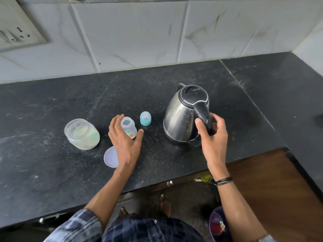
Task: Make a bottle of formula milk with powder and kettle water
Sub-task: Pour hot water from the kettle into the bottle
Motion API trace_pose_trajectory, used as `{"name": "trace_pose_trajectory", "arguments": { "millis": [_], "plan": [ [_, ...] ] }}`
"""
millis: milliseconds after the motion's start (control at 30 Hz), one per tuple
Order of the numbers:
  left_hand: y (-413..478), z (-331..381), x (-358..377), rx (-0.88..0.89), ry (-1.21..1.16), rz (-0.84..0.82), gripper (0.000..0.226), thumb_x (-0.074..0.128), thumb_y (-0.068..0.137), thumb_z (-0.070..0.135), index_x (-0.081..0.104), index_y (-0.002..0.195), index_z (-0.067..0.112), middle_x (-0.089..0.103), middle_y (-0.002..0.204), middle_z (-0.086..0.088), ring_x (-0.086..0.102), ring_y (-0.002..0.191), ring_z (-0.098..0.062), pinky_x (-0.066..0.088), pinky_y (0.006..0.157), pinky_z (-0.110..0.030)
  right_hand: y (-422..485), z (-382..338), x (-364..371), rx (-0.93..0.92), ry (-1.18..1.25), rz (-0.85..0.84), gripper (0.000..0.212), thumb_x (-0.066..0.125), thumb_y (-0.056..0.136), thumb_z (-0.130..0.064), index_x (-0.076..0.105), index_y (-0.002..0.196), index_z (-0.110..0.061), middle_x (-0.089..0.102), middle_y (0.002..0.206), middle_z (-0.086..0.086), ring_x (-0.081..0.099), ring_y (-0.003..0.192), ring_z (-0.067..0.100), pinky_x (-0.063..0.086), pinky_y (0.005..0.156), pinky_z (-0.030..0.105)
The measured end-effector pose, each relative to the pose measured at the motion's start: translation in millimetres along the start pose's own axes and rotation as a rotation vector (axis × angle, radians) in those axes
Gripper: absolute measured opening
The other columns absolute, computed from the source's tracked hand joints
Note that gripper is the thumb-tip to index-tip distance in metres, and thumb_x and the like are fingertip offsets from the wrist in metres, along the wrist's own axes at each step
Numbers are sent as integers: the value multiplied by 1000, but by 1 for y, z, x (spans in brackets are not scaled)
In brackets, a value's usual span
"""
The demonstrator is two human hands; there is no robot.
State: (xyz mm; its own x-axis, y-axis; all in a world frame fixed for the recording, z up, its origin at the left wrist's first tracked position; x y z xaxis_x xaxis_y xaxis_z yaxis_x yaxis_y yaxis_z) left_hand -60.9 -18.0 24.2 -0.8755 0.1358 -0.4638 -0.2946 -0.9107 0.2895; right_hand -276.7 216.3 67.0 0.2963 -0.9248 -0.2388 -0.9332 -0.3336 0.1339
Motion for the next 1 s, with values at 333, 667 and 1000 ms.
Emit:
{"name": "trace_pose_trajectory", "arguments": {
  "millis": [333, 667, 1000],
  "plan": [
    [17, -29, 11, -211, -99, -142, 78, 81, 84, 19, 41, 149, 11, 44, 150, -5, 44, 136, -25, 37, 114, -47, 15, -15, -1, -11, 47, 139, 32, 90, 75, -45, 65, 94, -42, 70, 90, -15, 70, 86, 15, 61, 75, 51],
    [30, -44, 7, -180, -96, -272, 67, 79, 85, 19, 49, 145, 14, 56, 139, -1, 51, 129, -22, 41, 110, -45, 33, -60, 8, -120, 11, -68, 30, 93, 67, -35, 78, 92, -40, 73, 79, -17, 65, 68, -2, 48, 50, 15],
    [33, -57, 12, -200, -147, -310, 57, 82, 82, 25, 58, 134, 23, 59, 132, 6, 57, 121, -15, 47, 105, -44, 48, -104, 41, -258, -190, -428, 33, 98, 68, -24, 81, 96, -32, 78, 88, -13, 71, 76, 0, 48, 61, 8]
  ]
}}
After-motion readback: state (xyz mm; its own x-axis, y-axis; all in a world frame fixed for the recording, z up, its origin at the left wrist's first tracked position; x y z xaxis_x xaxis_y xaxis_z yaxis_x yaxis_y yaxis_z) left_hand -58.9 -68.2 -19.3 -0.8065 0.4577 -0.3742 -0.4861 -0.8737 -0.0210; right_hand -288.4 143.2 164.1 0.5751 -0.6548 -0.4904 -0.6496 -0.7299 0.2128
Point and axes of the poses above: each hand's wrist, its own y-axis towards the middle knuckle, its own x-axis out of the palm, z = x × y, the point moved 9 cm from there along y, towards the middle knuckle
